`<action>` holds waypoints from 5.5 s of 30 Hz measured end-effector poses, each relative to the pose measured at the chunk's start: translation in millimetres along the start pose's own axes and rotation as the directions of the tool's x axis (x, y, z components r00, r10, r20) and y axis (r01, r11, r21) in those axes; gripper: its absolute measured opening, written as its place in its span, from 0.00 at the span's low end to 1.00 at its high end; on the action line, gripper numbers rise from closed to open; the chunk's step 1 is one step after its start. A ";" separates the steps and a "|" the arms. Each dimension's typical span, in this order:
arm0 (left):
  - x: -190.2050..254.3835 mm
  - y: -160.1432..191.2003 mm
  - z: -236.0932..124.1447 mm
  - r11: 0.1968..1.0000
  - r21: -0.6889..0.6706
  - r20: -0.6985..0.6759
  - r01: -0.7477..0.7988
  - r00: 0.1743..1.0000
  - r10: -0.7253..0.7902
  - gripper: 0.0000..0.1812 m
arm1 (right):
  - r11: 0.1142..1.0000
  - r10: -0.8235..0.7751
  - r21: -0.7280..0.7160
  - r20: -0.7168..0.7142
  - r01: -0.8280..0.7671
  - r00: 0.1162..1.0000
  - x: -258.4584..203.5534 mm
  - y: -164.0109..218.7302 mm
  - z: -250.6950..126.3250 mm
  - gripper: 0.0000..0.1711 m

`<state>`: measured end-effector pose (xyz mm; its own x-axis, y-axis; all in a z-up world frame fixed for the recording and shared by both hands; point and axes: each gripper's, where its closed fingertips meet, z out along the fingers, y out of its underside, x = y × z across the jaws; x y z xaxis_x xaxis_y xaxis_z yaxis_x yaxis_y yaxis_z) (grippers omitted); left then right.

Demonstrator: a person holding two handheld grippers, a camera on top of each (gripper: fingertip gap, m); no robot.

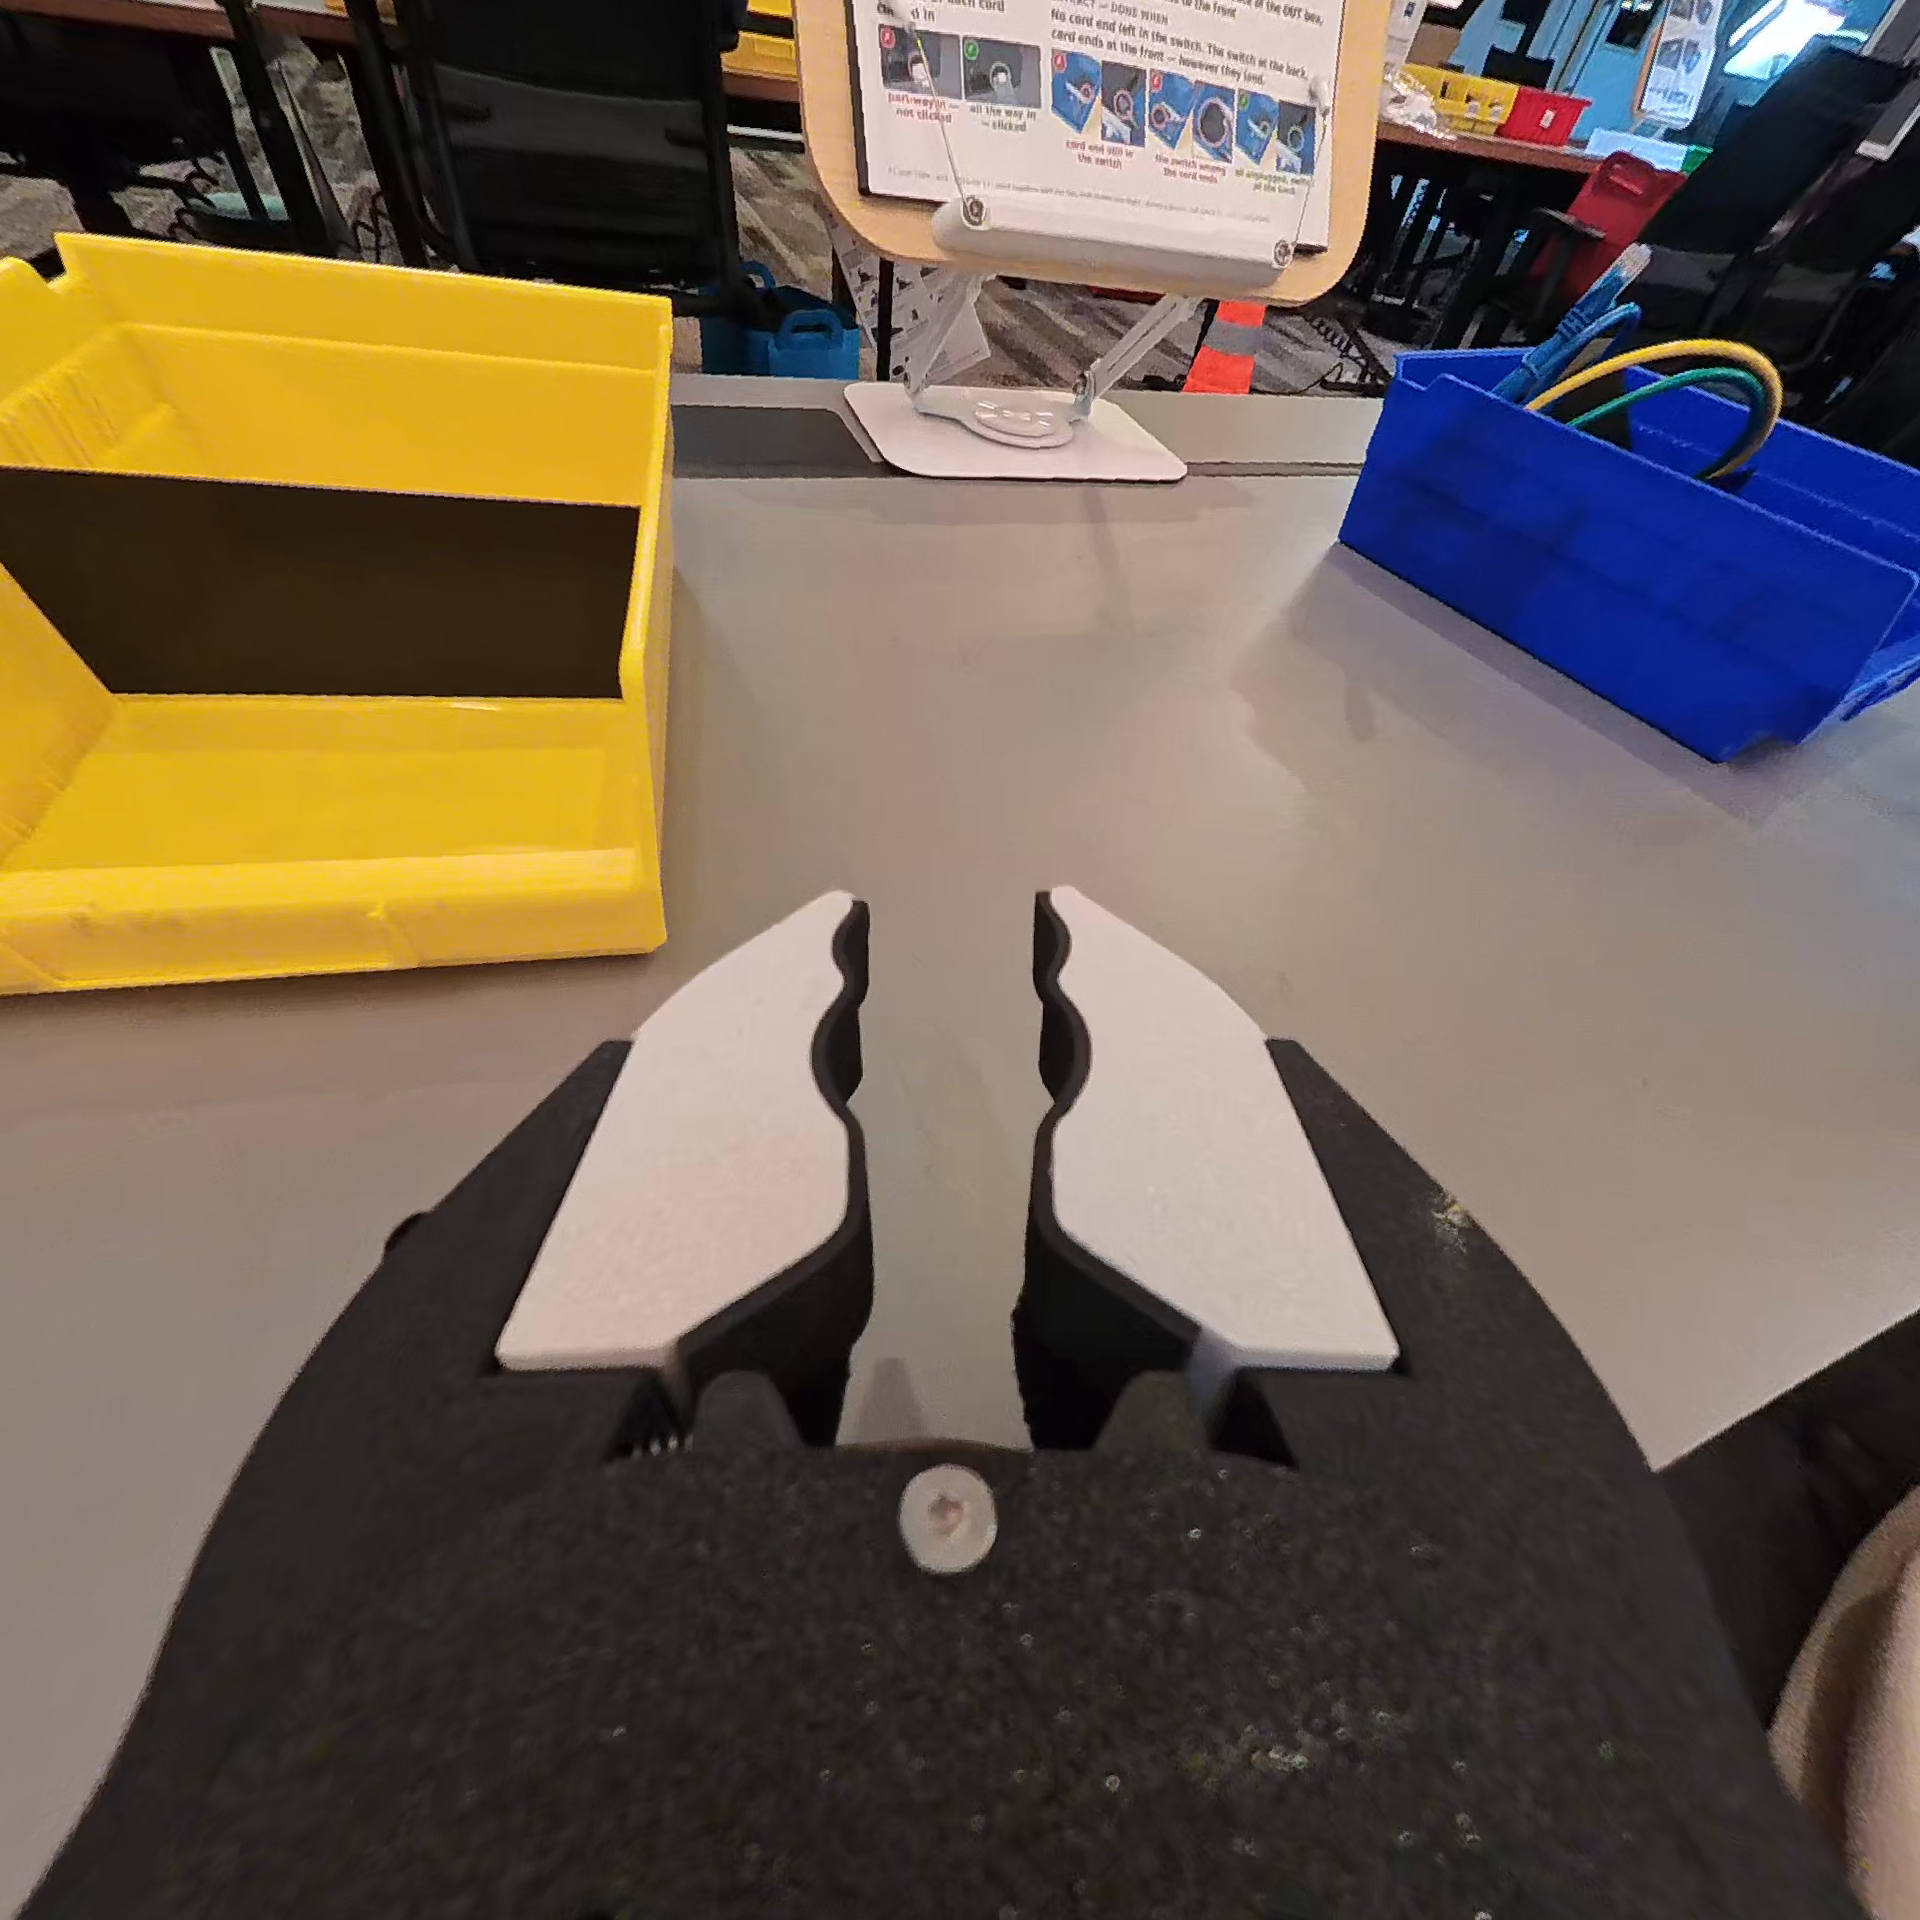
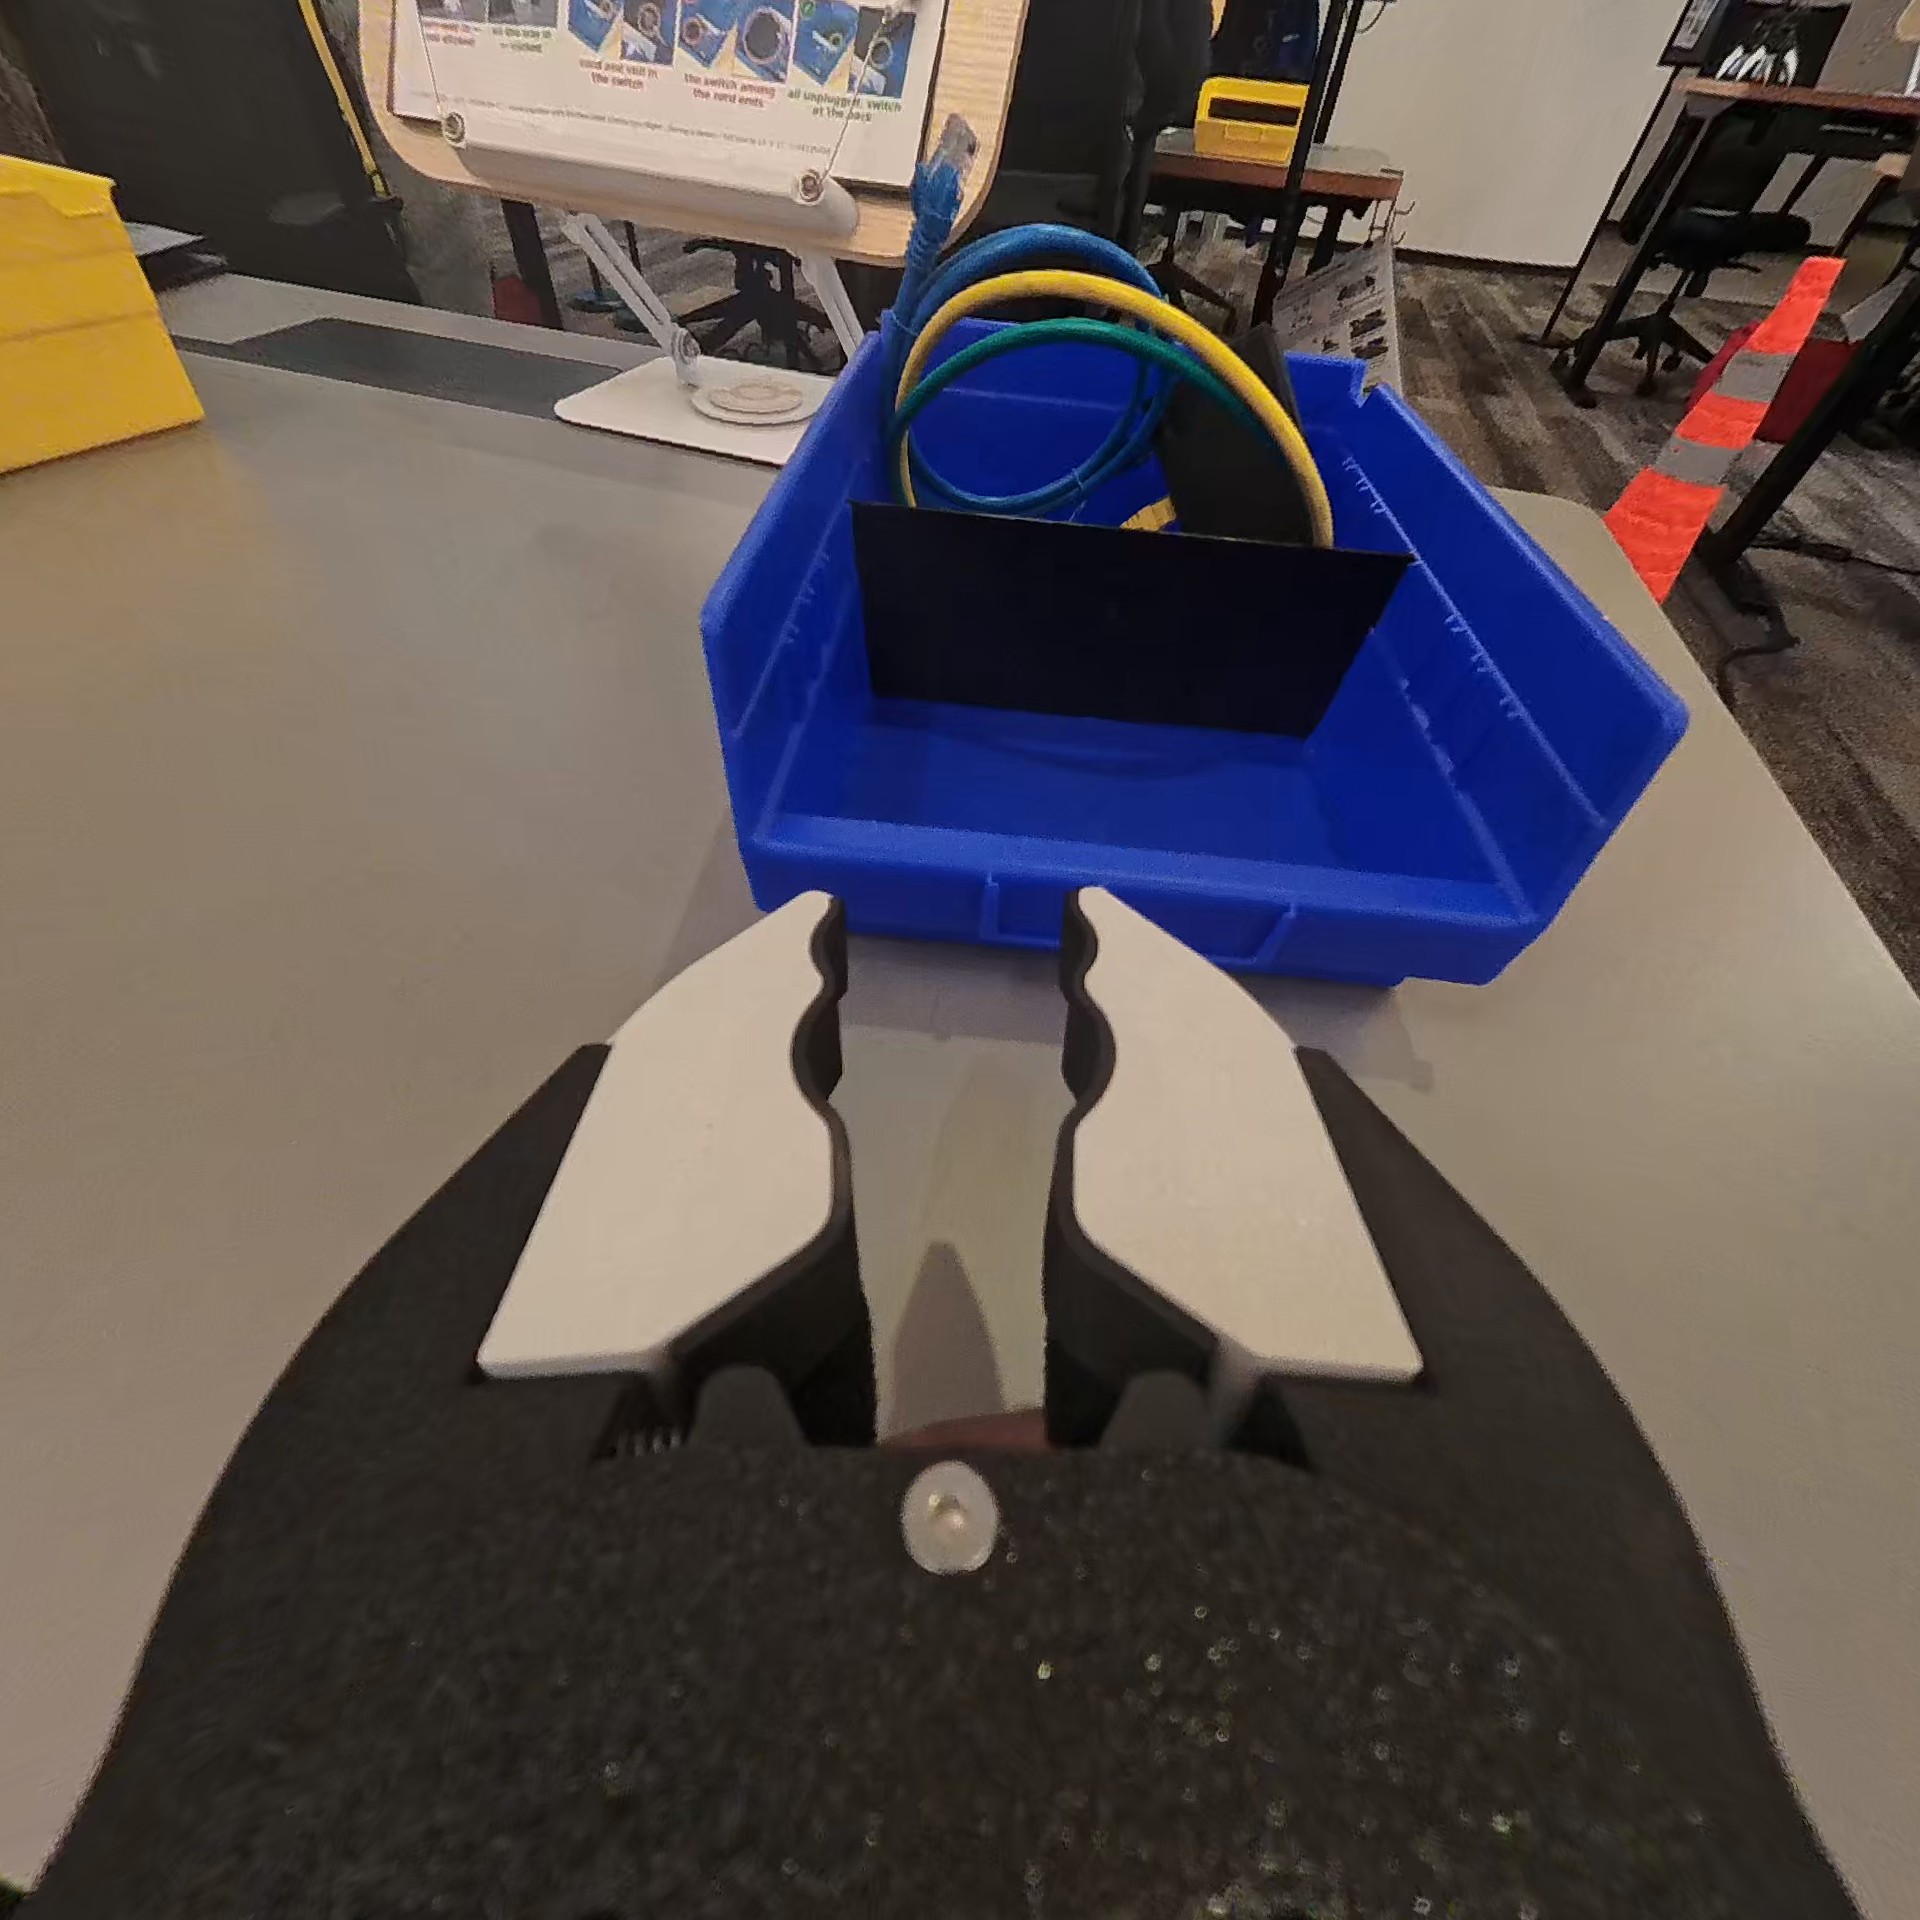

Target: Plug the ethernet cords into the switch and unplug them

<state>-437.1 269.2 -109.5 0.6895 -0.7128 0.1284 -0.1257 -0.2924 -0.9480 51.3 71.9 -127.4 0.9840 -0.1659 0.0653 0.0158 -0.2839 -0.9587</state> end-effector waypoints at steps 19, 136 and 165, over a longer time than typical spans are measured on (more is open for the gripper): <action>18.6 12.2 11.6 0.996 -0.070 -0.049 -0.061 0.997 0.058 0.16 | 0.965 0.114 -0.255 0.221 -0.055 0.968 -118.0 -12.6 93.2 0.50; -48.8 -71.9 -125.7 0.987 0.049 0.462 -0.151 0.880 0.112 0.01 | 0.923 -0.331 0.251 0.133 0.292 0.934 -430.3 -144.2 14.9 0.07; 439.5 34.0 248.1 0.931 -0.357 -0.367 -0.076 0.928 -0.065 0.15 | 0.938 0.126 -0.233 -0.460 -0.256 0.879 164.7 47.7 -7.7 0.07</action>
<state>38.7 104.1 -157.5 0.3864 -0.8765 0.2872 -0.4242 -0.4454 -0.7884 212.8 23.7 -160.3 0.7855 -0.6156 0.0641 -0.2784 -0.4440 -0.8517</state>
